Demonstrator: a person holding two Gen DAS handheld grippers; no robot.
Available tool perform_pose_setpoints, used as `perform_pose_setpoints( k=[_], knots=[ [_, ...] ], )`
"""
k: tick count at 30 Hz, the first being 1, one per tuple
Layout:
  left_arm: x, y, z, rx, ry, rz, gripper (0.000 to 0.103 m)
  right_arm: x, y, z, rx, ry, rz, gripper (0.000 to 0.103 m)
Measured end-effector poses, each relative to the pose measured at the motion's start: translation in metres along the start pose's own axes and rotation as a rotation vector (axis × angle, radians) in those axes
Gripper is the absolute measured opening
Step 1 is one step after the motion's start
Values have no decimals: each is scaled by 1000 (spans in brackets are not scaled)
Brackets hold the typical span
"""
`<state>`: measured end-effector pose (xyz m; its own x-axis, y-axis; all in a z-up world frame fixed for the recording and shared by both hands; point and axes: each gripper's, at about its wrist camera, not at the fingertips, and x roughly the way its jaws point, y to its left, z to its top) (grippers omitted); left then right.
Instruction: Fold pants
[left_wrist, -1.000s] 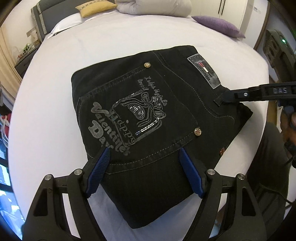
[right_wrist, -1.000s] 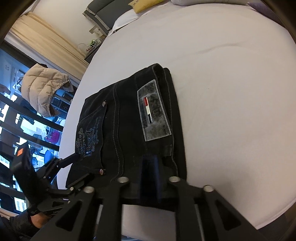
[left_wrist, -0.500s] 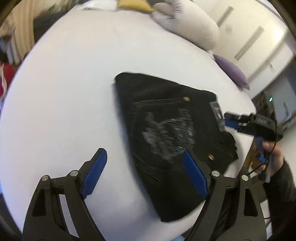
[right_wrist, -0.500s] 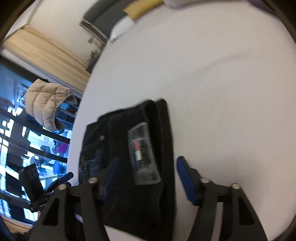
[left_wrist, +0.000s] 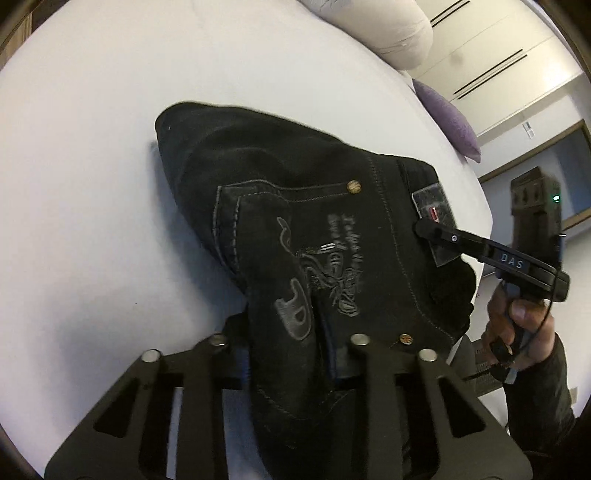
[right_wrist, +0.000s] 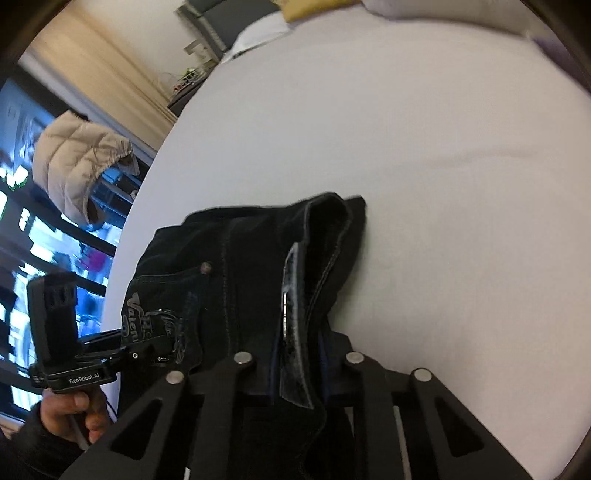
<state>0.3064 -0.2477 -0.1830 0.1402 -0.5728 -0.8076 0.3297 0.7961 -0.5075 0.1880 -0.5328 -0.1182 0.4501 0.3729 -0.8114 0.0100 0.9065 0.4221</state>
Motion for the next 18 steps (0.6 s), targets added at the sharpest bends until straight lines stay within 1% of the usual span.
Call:
perform_pose_setpoints(
  k=[4,7,8,9,12,13,16,18],
  knots=[
    [-24,6,1,-11,-41,-21,19,-19,28,16,-40,-60,35,18],
    [-59,9,15,7,-111,4,19,-28,51,34,-88,-97,64,18],
    [-74,14,27,10,-145,17,19,-28,56,41,-95,-107,74,18],
    [-81,18,34,10,-163,23,19,-26,61,50,-100,-117,82,18],
    [-101,40,65,15,-201,64,19,-7,73,83,-85,-128,120,18],
    [-102,50,77,28,-204,94,19,5,78,96,-74,-128,137,18],
    [-92,79,97,17,-176,149,20,49,86,125,-35,-100,150,18],
    [-76,108,106,-15,-142,194,21,82,87,135,-11,-50,129,21]
  ],
)
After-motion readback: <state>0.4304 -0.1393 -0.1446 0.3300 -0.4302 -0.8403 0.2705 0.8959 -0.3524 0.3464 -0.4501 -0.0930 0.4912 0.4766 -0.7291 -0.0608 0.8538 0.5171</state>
